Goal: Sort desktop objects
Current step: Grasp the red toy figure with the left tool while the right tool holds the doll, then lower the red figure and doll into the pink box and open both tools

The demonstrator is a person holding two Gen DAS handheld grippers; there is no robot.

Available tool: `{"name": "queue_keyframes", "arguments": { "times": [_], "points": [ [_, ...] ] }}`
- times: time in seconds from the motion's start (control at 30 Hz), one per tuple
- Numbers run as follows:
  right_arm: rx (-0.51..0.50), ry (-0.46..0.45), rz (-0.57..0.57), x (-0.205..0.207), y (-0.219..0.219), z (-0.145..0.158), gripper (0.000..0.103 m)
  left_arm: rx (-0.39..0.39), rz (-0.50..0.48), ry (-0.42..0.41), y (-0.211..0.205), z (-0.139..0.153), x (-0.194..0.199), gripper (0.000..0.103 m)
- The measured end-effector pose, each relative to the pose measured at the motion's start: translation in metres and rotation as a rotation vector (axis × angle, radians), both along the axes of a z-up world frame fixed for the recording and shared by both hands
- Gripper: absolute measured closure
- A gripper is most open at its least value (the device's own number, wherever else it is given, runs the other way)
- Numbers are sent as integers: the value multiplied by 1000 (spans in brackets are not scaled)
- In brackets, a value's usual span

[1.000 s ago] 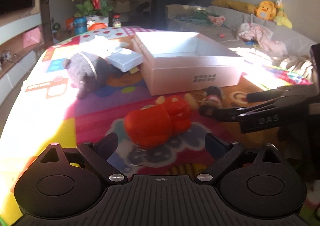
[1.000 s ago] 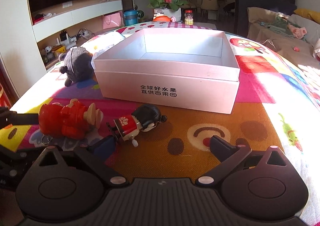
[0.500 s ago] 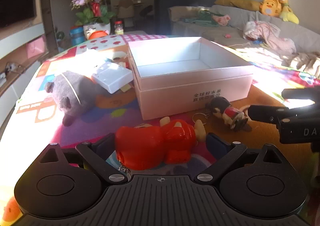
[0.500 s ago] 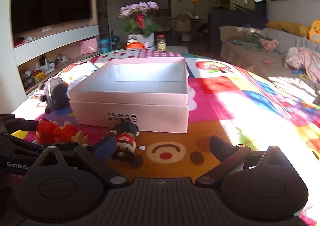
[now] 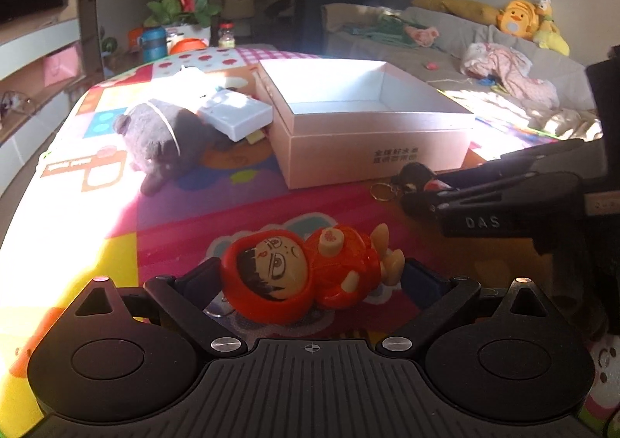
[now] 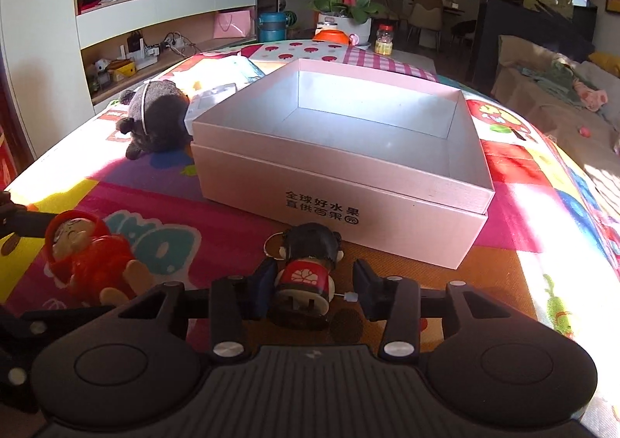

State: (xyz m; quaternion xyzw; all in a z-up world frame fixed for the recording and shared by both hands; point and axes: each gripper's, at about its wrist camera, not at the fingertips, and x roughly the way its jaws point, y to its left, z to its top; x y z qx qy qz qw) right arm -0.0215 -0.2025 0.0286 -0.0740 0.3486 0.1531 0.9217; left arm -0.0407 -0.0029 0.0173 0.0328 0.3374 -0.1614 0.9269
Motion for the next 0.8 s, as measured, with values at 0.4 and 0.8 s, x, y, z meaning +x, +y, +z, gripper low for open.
{"name": "queue_keyframes", "arguments": {
  "times": [0.4,0.8],
  "points": [
    [54,-58,81,-73,-34,63,60,83,-162,-238,-31,41,-31,5],
    [86,-255,-120,58,-41,132,53,35,-97,-394,-59,91,91,5]
  ]
}}
